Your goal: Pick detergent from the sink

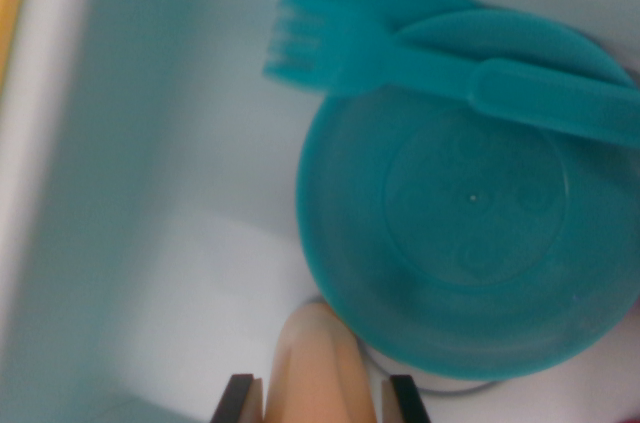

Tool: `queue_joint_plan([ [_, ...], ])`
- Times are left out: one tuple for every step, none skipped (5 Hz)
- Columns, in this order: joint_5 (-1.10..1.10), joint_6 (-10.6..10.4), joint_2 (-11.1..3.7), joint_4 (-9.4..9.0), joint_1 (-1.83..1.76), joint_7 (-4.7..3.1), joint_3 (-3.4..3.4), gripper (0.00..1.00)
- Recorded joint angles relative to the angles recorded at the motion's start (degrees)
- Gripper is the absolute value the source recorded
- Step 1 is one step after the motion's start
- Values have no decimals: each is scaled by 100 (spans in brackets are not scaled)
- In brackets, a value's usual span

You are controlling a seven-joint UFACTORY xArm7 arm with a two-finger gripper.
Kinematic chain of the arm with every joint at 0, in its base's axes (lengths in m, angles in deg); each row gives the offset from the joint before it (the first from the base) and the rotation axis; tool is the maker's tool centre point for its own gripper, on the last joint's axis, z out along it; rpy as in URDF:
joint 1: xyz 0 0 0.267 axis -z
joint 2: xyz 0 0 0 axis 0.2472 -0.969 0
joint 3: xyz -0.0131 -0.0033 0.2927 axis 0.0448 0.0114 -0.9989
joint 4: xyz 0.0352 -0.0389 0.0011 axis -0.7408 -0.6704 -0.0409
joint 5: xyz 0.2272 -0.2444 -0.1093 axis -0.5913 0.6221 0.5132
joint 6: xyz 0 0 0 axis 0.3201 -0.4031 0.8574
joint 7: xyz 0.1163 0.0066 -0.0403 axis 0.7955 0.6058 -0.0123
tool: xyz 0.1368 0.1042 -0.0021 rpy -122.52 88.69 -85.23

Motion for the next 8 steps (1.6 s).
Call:
queue_joint_plan([
  [0,0,0,0,0,0,0,100],
  [1,75,22,53,0,1,-1,100],
  [1,75,22,53,0,1,-1,100],
  [3,190,55,135,-1,1,-1,100],
  [3,190,55,135,-1,1,-1,100],
  [6,331,96,235,-2,3,-3,100],
  [6,331,96,235,-2,3,-3,100],
  [9,512,148,363,-3,4,-4,100],
])
